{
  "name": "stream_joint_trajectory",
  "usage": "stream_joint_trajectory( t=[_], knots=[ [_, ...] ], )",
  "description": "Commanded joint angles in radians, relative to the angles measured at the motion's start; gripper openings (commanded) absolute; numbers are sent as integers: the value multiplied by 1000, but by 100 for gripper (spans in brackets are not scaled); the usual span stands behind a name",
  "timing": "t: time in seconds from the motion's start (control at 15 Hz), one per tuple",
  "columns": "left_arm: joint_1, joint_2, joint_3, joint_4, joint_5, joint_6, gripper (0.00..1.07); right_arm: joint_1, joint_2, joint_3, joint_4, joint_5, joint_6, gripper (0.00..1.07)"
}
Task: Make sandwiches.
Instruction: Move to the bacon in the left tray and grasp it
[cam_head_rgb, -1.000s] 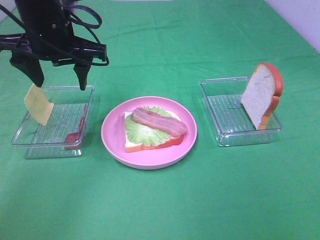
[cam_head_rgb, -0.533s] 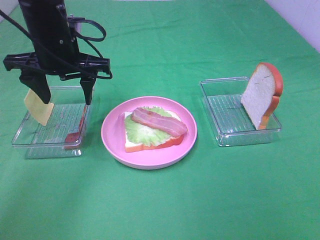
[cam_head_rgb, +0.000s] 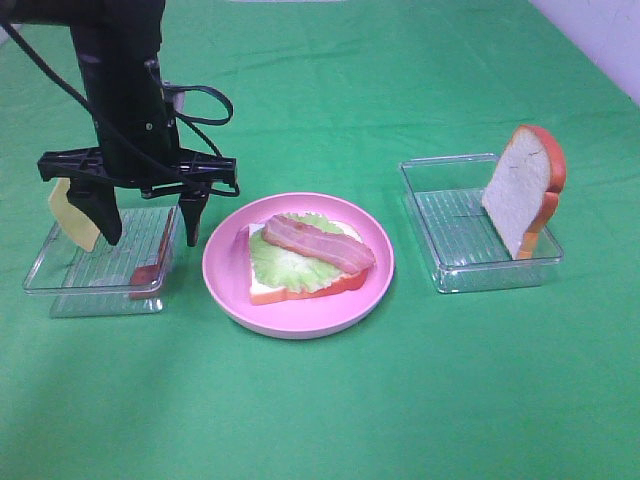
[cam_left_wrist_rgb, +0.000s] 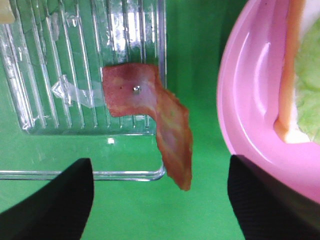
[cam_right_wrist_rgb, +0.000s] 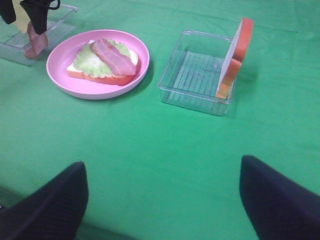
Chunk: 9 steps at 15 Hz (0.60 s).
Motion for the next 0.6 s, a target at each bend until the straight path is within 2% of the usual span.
stream_joint_trajectory(
  t=[0.07,0.27,0.47,0.6],
  knots=[
    [-3,4,8,3,5,2,60,3,-23,3,-6,-1,8,76],
    [-3,4,8,13,-13,2,52,3,-23,3,-6,-1,8,76],
    [-3,4,8,24,-21,10,35,3,-23,3,-6,-1,8,76],
    [-3,4,8,31,-24,26,28,3,-23,3,-6,-1,8,76]
  ],
)
